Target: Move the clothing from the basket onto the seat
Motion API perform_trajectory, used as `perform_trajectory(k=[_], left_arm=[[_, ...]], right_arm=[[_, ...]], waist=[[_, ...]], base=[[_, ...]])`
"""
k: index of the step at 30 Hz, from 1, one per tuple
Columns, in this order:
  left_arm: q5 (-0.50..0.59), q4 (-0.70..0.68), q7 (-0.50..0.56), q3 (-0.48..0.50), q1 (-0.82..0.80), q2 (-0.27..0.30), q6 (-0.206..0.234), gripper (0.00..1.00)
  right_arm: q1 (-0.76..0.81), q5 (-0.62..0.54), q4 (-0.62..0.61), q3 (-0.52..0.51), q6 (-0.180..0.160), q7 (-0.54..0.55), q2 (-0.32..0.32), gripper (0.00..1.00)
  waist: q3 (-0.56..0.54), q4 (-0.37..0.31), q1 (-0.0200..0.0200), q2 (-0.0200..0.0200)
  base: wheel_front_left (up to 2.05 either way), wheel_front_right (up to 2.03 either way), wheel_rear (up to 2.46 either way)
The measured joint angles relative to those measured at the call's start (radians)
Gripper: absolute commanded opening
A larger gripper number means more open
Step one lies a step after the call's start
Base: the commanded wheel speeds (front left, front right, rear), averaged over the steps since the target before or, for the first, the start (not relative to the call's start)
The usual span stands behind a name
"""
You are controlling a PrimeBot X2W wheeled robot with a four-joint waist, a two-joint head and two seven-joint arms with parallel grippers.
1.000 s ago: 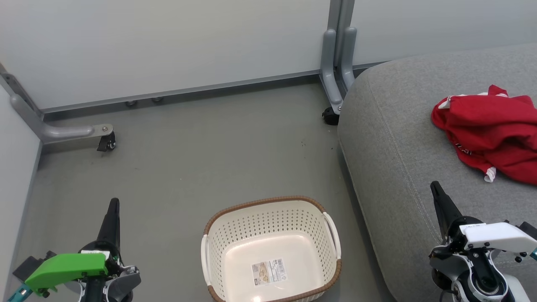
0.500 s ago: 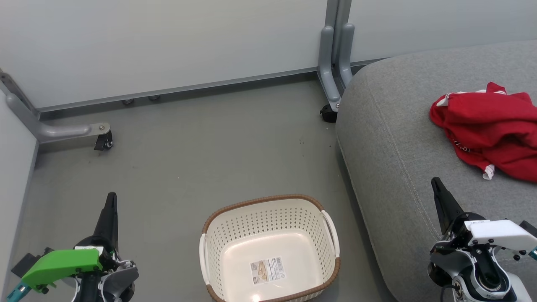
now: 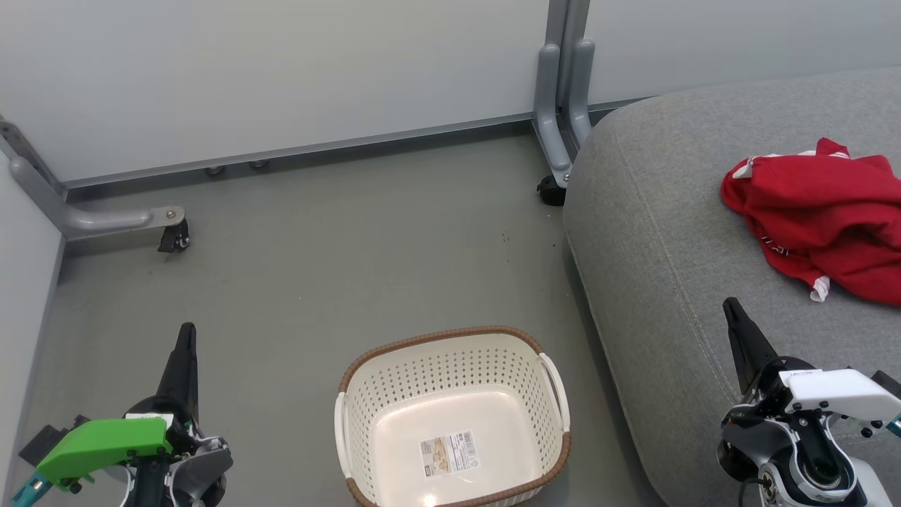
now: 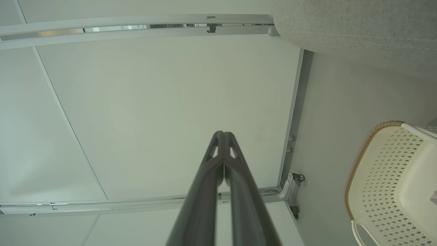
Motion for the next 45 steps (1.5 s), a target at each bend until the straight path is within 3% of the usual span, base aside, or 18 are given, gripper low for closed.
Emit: perform_trajectory(k=[45], left_arm=[[0.0,0.0,0.0,0.0,0.0,0.0,0.0,0.0]], right_arm=[[0.0,-0.001,0.0,-0.004,0.0,0.002,0.003,0.0]], waist=[[0.0,0.0,0.0,0.0]], base=[[0.0,0.0,0.0]])
